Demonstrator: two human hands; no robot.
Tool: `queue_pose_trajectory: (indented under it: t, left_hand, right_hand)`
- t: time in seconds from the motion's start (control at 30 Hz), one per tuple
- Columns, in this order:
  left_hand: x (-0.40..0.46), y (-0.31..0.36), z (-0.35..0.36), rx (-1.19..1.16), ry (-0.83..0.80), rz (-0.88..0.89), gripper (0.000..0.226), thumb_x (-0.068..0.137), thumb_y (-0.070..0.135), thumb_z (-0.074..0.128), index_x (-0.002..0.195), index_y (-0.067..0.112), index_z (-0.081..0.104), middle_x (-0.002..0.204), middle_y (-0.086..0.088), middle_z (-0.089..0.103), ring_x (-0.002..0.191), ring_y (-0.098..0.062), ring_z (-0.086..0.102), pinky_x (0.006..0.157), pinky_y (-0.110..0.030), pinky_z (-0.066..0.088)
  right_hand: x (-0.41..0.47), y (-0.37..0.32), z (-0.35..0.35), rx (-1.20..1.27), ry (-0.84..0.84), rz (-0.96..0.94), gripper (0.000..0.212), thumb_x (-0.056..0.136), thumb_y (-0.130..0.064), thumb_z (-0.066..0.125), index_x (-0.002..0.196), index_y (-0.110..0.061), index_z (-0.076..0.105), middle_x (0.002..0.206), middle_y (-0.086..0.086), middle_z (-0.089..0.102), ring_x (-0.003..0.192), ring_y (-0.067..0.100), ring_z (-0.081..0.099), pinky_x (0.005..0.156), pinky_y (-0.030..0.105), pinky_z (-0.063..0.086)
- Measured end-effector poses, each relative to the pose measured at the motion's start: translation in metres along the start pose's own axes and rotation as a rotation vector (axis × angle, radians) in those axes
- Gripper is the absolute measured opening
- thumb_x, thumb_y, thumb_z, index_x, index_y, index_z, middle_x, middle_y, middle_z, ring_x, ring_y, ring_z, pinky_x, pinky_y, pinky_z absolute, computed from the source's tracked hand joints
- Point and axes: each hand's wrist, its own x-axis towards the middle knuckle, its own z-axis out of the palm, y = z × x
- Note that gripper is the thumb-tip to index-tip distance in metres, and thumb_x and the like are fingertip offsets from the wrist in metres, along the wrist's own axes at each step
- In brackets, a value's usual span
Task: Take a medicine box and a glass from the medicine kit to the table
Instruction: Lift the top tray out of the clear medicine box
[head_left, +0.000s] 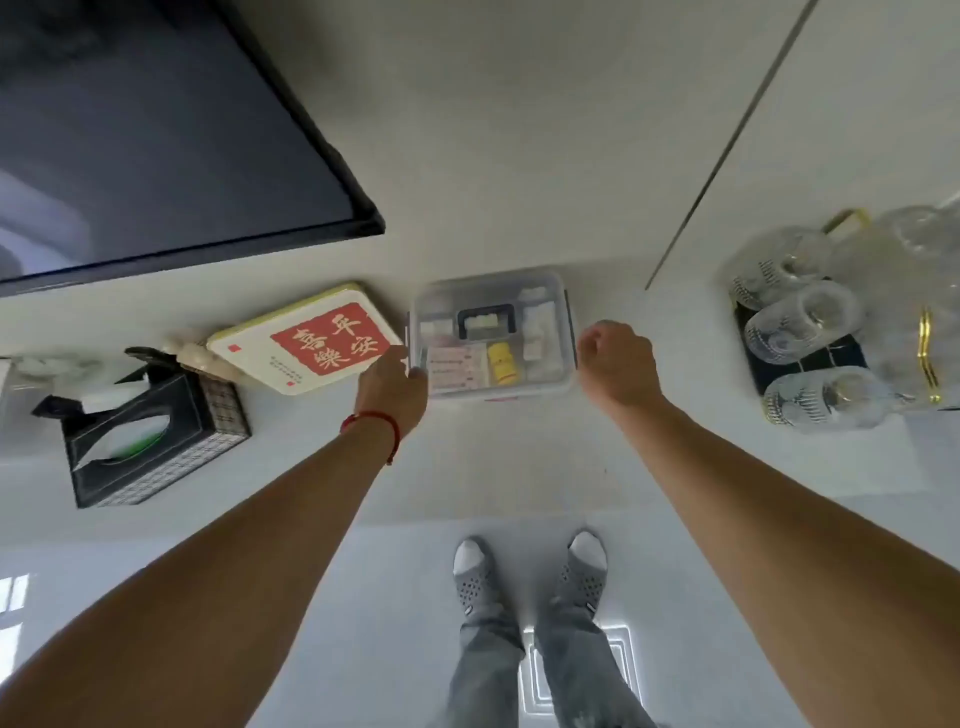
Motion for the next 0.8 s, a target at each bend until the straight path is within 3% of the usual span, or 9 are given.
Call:
queue_pose_trajectory:
  t: [0.07,0.17,0.23,0.3,0.37,0.43,0.53,0.67,0.8]
  left_hand:
    - [0.022,0.003,0.022,-0.030,0.114,0.000,0.048,0.103,0.018,0.042,0.150,0.023,0.042,0.133,0.000,0.058,0.113,-0.021,0.058,0.076,-0.019,0.041]
    - [0.052,0.001,0.041,-0.100,0.280,-0.019,0.044,0.103,0.016,0.038,0.143,0.026,0.052,0.098,0.011,0.055,0.088,-0.014,0.051,0.060,-0.013,0.037]
    - [0.066,-0.004,0.043,-0.171,0.324,-0.045,0.042,0.101,0.014,0.041,0.135,0.027,0.062,0.098,0.008,0.066,0.082,-0.017,0.057,0.057,-0.012,0.039]
    - [0.073,-0.012,0.042,-0.213,0.335,-0.077,0.041,0.098,0.013,0.047,0.130,0.030,0.066,0.110,0.004,0.074,0.084,-0.017,0.065,0.068,-0.015,0.048]
    - [0.076,-0.022,0.041,-0.244,0.331,-0.114,0.038,0.096,0.016,0.052,0.127,0.030,0.068,0.110,0.005,0.075,0.078,-0.011,0.065,0.069,-0.011,0.047]
    - [0.078,-0.026,0.041,-0.240,0.320,-0.100,0.035,0.096,0.018,0.054,0.126,0.030,0.069,0.094,0.007,0.075,0.063,-0.002,0.057,0.057,-0.002,0.042]
    - [0.080,-0.031,0.041,-0.249,0.338,-0.063,0.032,0.096,0.017,0.057,0.124,0.027,0.069,0.084,0.006,0.075,0.055,-0.002,0.050,0.047,0.004,0.032]
    - [0.083,-0.029,0.047,-0.234,0.416,-0.048,0.032,0.096,0.010,0.054,0.120,0.023,0.071,0.083,0.001,0.074,0.054,-0.002,0.043,0.064,-0.006,0.036]
    - [0.078,-0.021,0.055,-0.120,0.500,0.037,0.038,0.097,-0.001,0.041,0.108,0.007,0.077,0.070,-0.006,0.063,0.051,-0.004,0.037,0.059,-0.013,0.030]
  right_hand:
    - [0.029,0.005,0.011,-0.019,0.023,0.012,0.020,0.103,-0.013,0.038,0.091,-0.005,0.052,0.105,0.021,0.065,0.103,0.037,0.061,0.083,0.042,0.048]
    - [0.061,0.009,0.032,-0.021,-0.012,0.008,0.027,0.104,-0.012,0.037,0.085,-0.009,0.057,0.105,0.020,0.068,0.104,0.037,0.063,0.077,0.040,0.045]
    - [0.069,0.018,0.040,-0.031,0.016,-0.032,0.039,0.104,-0.012,0.040,0.065,-0.017,0.045,0.085,0.015,0.061,0.086,0.035,0.060,0.068,0.033,0.034]
    - [0.072,0.026,0.043,-0.050,0.032,-0.065,0.045,0.103,-0.010,0.041,0.059,-0.020,0.035,0.077,0.012,0.054,0.076,0.030,0.051,0.066,0.031,0.030]
    - [0.073,0.027,0.043,-0.073,0.009,-0.095,0.039,0.103,-0.009,0.040,0.064,-0.014,0.043,0.079,0.017,0.057,0.076,0.032,0.053,0.065,0.032,0.031]
    - [0.074,0.023,0.038,-0.153,-0.022,-0.116,0.030,0.105,-0.010,0.038,0.085,-0.005,0.060,0.092,0.023,0.064,0.087,0.039,0.061,0.069,0.034,0.036]
    - [0.076,0.012,0.040,-0.279,-0.072,-0.116,0.024,0.104,-0.003,0.040,0.115,0.005,0.059,0.113,0.024,0.066,0.106,0.042,0.062,0.085,0.040,0.046]
    - [0.077,0.003,0.040,-0.385,-0.095,-0.132,0.024,0.104,0.003,0.040,0.120,0.008,0.057,0.120,0.023,0.063,0.113,0.039,0.059,0.090,0.040,0.044]
    - [0.077,0.001,0.038,-0.387,-0.106,-0.143,0.024,0.104,-0.001,0.041,0.119,0.010,0.057,0.117,0.026,0.063,0.109,0.043,0.060,0.080,0.039,0.041]
